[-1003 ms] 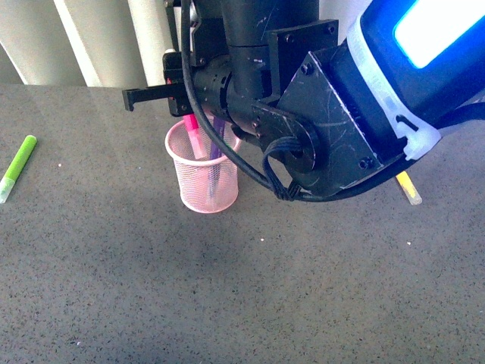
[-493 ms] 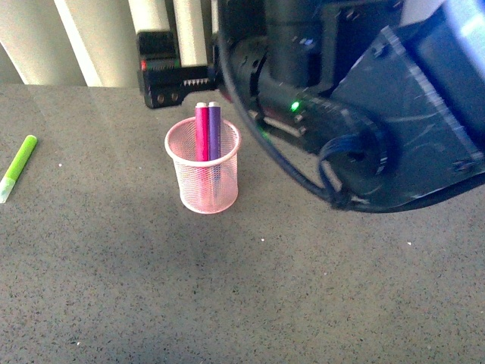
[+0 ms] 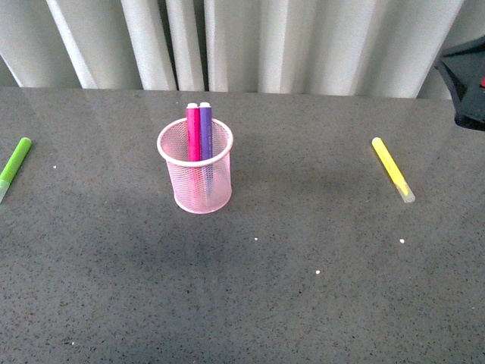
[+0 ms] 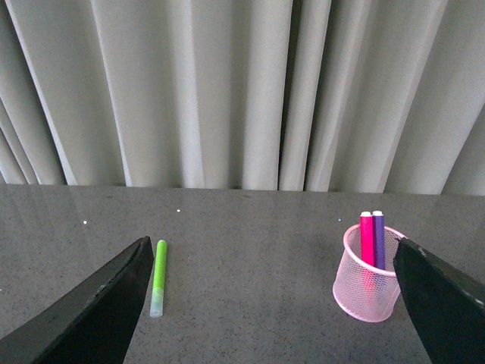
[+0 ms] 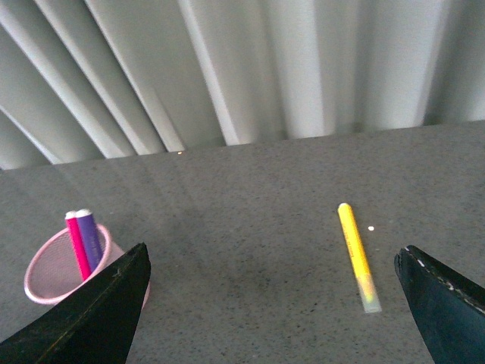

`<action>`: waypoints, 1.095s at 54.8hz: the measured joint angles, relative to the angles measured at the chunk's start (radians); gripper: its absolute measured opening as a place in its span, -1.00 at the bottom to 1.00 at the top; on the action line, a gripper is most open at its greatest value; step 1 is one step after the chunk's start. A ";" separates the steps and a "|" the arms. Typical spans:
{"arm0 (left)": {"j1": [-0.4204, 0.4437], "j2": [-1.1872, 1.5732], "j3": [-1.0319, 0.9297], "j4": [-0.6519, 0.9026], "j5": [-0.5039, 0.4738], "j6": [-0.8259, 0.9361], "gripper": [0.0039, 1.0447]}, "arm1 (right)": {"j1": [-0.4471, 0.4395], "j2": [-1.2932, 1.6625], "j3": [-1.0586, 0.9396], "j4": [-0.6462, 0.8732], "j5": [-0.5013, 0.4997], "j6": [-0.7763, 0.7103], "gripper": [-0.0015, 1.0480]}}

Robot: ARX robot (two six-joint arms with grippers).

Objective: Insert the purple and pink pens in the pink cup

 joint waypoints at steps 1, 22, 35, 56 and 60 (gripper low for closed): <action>0.000 0.000 0.000 0.000 -0.001 0.000 0.88 | 0.003 0.005 -0.004 0.013 0.016 -0.009 0.85; 0.000 -0.001 0.000 0.000 -0.003 0.000 0.88 | -0.134 -0.235 -0.251 0.255 0.082 -0.258 -0.66; 0.000 -0.001 0.000 0.000 -0.003 0.000 0.88 | -0.207 -0.486 -0.307 0.066 0.011 -0.263 -0.93; 0.000 -0.001 0.000 0.000 -0.002 0.000 0.88 | -0.312 -0.778 -0.319 -0.188 -0.090 -0.263 -0.93; 0.000 -0.001 0.000 0.000 -0.002 0.000 0.88 | -0.313 -0.822 -0.319 -0.231 -0.090 -0.263 -0.93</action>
